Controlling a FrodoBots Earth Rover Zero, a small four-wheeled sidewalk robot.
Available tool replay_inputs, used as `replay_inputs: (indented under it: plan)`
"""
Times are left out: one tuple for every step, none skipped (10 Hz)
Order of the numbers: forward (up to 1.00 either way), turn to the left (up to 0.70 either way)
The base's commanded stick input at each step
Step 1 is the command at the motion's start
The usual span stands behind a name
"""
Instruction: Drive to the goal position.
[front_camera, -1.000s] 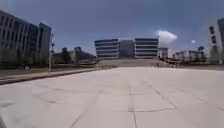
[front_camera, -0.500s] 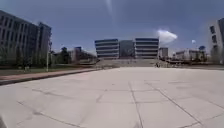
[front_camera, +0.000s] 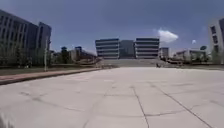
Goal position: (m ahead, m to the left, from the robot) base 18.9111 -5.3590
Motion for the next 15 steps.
replay_inputs:
  plan:
    - [0.85, 0.00]
    - [0.85, -0.34]
    - [0.85, -0.34]
    - [0.85, -0.14]
    - [0.85, -0.02]
    - [0.85, -0.03]
    - [0.85, -0.03]
    - [0.88, -0.03]
    - [1.00, -0.03]
    - [1.00, -0.03]
    - [1.00, -0.03]
    - [1.00, -0.03]
    - [1.00, -0.14]
    - [1.00, -0.30]
    - [1.00, -0.36]
